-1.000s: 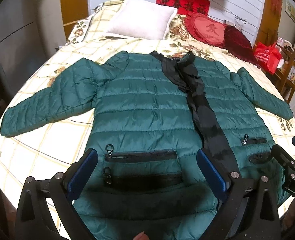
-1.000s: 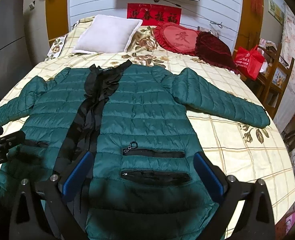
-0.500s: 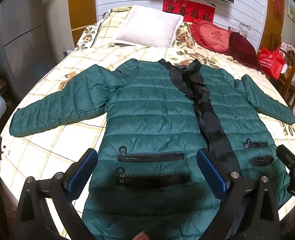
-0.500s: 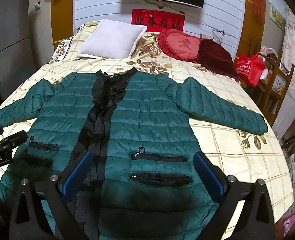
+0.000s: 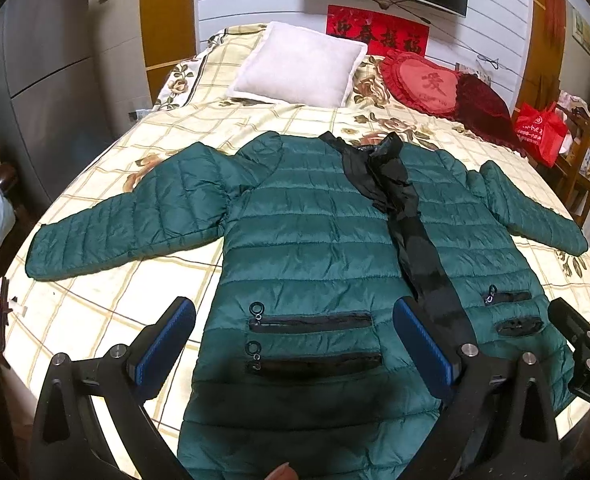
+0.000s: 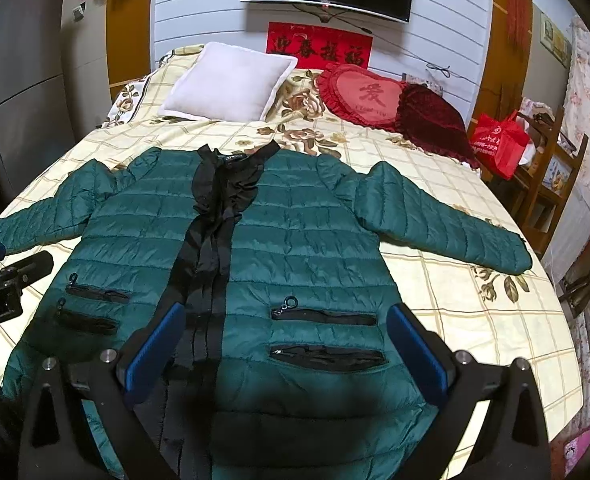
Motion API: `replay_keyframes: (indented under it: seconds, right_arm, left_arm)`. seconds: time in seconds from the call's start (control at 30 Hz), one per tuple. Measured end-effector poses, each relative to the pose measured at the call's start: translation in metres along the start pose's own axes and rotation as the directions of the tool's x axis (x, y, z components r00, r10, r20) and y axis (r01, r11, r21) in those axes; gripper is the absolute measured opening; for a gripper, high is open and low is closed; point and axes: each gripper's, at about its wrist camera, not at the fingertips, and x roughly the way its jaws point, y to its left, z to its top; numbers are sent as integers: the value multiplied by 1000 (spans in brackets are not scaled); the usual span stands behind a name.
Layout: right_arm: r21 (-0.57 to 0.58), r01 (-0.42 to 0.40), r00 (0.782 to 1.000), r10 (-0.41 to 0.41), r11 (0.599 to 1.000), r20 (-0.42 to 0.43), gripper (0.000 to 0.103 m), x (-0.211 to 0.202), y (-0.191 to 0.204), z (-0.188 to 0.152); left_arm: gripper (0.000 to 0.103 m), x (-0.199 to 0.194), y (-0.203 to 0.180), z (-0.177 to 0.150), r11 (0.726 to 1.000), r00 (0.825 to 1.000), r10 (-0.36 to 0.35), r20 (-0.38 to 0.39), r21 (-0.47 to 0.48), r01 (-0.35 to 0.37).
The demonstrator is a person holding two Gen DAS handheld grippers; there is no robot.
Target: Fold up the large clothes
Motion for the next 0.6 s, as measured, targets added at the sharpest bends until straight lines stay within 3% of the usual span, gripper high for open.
replay_keyframes:
  seconds: [0.13,0.23,0.6]
  right_arm:
    - [15,-30,999,30,999,23,102,-6,1,2]
    - [23,-6,999,5,1000,41,102,-9,1,3]
    - [33,-19,1000,19,999,4,102,-1,-1,-5]
  left_arm:
    - [73,0,2,0,1000,1000,3,4,-4,-3]
    - [73,0,2,0,1000,1000,1,3,-5,-1]
    - [73,2,3,-2,1000,1000,0,-2,-2,0]
